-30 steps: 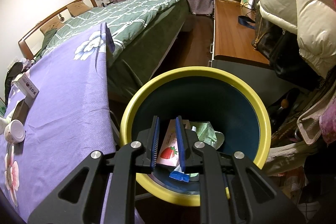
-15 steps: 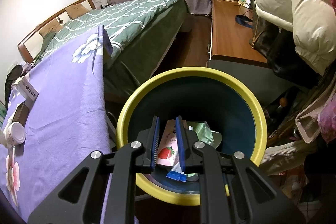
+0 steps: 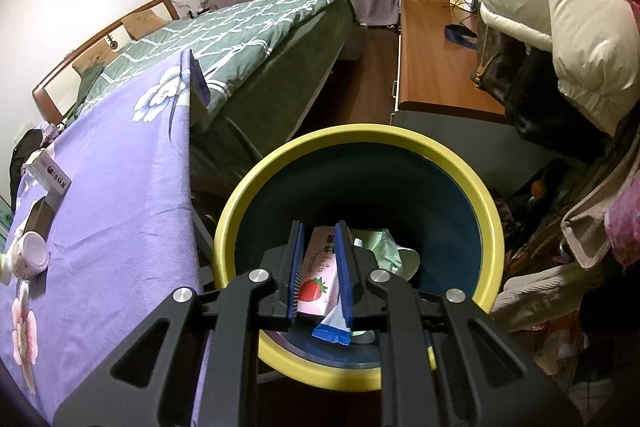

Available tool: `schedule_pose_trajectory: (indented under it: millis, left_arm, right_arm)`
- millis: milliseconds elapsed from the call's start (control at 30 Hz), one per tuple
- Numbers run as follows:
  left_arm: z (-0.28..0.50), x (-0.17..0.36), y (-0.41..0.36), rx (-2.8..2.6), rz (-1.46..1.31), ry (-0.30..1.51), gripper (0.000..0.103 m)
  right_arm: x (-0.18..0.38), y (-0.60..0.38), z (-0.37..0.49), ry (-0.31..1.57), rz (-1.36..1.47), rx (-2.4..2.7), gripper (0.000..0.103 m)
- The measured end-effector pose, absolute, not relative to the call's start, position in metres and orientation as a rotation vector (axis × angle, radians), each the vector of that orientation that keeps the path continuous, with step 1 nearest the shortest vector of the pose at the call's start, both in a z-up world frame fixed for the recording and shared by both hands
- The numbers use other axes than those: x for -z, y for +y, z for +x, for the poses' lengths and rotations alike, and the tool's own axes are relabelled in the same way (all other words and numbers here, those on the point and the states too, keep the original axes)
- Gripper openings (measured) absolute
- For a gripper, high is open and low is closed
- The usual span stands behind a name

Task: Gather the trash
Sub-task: 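Carry the green coconut water bottle with the left tool into the bin and release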

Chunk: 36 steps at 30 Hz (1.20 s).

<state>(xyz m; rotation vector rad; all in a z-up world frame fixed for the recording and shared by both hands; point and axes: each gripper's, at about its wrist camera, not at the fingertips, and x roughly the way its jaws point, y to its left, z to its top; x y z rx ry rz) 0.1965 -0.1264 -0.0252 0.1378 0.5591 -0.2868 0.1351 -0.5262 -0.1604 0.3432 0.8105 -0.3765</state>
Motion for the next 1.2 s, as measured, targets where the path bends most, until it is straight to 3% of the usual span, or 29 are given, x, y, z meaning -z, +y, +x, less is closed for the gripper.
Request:
schedule_pose_trajectory:
  millis: [500,1200]
  left_arm:
    - [0.176,-0.014,-0.225,0.483,0.202,0.502,0.052]
    - [0.19,0.07,-0.472,0.859,0.277,0.704,0.052]
  right_arm:
    - [0.163,-0.547,0.112,0.783,0.388,0.41,0.015]
    - [0.169,-0.581,0.083,0.781,0.419,0.437,0.015]
